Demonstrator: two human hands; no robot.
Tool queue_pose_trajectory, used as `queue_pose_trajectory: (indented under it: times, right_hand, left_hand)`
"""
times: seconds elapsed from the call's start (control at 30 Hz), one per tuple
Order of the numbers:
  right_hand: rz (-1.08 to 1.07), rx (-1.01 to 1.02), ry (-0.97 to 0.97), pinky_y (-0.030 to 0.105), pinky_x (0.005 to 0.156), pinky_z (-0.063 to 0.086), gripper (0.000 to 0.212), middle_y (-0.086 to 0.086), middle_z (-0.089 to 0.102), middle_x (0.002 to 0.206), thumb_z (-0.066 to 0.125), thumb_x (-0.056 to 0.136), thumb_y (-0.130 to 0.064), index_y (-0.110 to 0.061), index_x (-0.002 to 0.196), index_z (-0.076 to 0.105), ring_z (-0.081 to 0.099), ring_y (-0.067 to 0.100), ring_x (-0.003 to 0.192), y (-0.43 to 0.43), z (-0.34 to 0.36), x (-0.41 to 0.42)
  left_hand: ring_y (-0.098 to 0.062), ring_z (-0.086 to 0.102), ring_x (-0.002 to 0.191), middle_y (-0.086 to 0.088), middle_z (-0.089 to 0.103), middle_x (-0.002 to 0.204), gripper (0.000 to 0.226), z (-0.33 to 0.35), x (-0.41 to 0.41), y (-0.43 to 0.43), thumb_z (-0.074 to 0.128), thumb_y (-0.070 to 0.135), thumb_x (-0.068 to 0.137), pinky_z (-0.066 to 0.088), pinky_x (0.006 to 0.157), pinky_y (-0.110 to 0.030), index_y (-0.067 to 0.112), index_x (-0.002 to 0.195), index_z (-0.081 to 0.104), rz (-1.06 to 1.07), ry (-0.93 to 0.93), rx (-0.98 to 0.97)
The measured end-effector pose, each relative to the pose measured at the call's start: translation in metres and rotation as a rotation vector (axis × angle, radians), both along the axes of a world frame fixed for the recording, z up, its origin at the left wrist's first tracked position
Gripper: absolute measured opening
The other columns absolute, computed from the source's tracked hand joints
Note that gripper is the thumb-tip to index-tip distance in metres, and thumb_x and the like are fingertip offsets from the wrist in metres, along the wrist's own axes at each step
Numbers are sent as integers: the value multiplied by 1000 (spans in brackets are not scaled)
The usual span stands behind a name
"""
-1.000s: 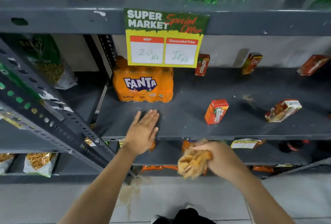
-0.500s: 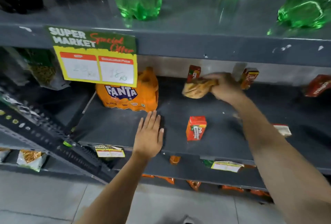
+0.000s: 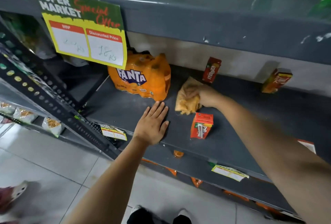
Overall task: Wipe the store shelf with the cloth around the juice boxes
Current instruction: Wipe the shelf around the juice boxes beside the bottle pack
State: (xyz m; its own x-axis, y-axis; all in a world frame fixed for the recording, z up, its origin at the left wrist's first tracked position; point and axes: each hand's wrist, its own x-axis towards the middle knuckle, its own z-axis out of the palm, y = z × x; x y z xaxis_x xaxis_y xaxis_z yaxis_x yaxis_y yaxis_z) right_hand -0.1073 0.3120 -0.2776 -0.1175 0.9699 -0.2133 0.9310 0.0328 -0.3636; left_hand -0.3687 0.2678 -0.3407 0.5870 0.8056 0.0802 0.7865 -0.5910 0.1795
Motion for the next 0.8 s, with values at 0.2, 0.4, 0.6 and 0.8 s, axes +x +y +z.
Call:
queue_pose_trajectory:
  times: [0.2,0.4,0.6,0.8]
  right_hand:
    - [-163,11,-44,9,96,40,45,10,53,143,57,83,15,-3,124,64,56,16,118,-90,-5,61]
    - [-302,-63,114,34,107,41,26,5,68,123,57,90,-3,-10,108,74,62,23,115,-97,24,81]
    - [-170,1,138,21,87,45,21,1,70,118,63,90,-21,-22,107,74,65,13,97,-29,42,13]
    - [-228,-63,171,36,113,37,44,5,49,147,69,81,0,-14,123,67,47,25,132,-53,1,15]
  left_hand:
    - [-13,-3,148,0,7,161,61,-4,2,2,14,45,98,1,121,-38,17,153,13,16,9,-15]
    - [-13,0,148,0,8,161,61,-5,2,3,14,45,98,-2,120,-36,16,152,14,16,0,-19]
    - [-14,0,148,-1,8,161,57,-1,2,0,24,40,102,0,121,-37,15,153,13,15,-14,-30]
    - [-14,0,148,-2,9,161,57,-1,2,0,22,40,102,-3,120,-35,16,153,14,9,-10,-28]
